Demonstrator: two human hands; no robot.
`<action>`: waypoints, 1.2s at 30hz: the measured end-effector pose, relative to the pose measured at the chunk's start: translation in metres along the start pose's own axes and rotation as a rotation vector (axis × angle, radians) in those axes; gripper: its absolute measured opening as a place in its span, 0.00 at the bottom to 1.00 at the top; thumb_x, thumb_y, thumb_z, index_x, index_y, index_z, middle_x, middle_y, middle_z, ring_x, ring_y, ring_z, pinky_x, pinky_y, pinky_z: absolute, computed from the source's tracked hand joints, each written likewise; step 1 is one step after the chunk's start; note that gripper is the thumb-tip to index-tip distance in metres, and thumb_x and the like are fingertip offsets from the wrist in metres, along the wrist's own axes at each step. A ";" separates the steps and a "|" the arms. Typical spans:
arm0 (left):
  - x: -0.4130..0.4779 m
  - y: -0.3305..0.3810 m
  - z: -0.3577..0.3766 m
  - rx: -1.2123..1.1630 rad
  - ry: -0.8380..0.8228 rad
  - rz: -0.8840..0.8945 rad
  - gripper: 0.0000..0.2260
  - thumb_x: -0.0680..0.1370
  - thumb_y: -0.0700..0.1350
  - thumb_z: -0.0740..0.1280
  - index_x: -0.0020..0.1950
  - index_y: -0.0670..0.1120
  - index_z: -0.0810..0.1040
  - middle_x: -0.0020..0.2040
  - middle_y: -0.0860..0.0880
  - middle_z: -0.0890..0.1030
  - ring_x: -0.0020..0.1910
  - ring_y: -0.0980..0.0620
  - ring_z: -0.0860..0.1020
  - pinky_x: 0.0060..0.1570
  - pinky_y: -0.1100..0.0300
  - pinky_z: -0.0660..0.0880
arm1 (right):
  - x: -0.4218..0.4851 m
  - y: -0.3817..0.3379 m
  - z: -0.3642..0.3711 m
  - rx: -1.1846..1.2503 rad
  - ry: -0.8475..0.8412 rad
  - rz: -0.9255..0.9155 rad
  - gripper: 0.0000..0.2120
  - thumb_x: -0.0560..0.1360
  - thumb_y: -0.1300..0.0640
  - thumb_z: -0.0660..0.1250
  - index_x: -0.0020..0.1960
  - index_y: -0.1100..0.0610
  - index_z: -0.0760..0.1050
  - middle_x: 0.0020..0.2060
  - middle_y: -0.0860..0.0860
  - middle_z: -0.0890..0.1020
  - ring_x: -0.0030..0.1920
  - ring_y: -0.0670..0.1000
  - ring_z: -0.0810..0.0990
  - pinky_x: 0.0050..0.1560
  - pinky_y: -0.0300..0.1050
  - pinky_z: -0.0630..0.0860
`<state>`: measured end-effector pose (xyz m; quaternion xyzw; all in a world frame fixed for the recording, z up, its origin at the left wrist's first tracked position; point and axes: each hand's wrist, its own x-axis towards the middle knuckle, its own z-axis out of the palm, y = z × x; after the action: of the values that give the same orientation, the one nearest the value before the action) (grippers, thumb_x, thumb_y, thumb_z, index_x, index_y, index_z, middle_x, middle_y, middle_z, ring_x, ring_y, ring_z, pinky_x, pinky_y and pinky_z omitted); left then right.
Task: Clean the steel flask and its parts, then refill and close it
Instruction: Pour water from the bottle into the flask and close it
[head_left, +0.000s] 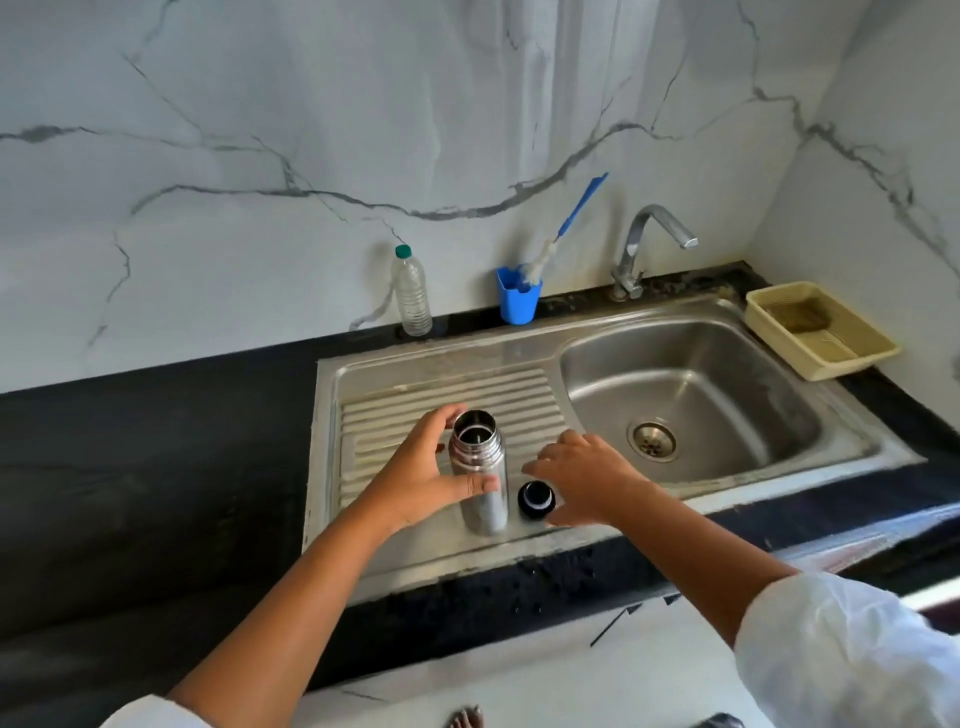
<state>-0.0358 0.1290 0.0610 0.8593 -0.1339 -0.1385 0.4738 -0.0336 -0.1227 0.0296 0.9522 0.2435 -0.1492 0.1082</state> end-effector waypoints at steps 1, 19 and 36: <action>-0.002 -0.001 0.002 0.020 0.011 -0.008 0.46 0.62 0.65 0.80 0.75 0.61 0.63 0.74 0.59 0.69 0.72 0.59 0.68 0.72 0.58 0.65 | 0.002 -0.002 0.006 -0.032 0.005 -0.014 0.36 0.74 0.35 0.68 0.78 0.43 0.62 0.72 0.50 0.72 0.71 0.57 0.68 0.71 0.56 0.66; -0.018 0.005 0.022 0.091 0.154 -0.016 0.42 0.68 0.52 0.83 0.74 0.61 0.62 0.71 0.61 0.71 0.69 0.59 0.70 0.71 0.57 0.67 | 0.005 -0.001 -0.001 0.307 0.347 0.127 0.28 0.69 0.46 0.72 0.67 0.46 0.68 0.58 0.50 0.78 0.59 0.55 0.78 0.62 0.52 0.76; -0.011 -0.001 0.027 -0.021 0.221 -0.027 0.29 0.72 0.44 0.80 0.67 0.58 0.69 0.63 0.60 0.77 0.64 0.61 0.74 0.61 0.60 0.74 | -0.003 -0.027 -0.101 1.448 0.465 -0.023 0.17 0.73 0.58 0.75 0.59 0.48 0.76 0.50 0.50 0.86 0.50 0.48 0.85 0.55 0.46 0.81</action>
<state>-0.0554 0.1128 0.0475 0.8662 -0.0678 -0.0508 0.4925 -0.0261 -0.0728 0.1210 0.7899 0.1112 -0.0682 -0.5992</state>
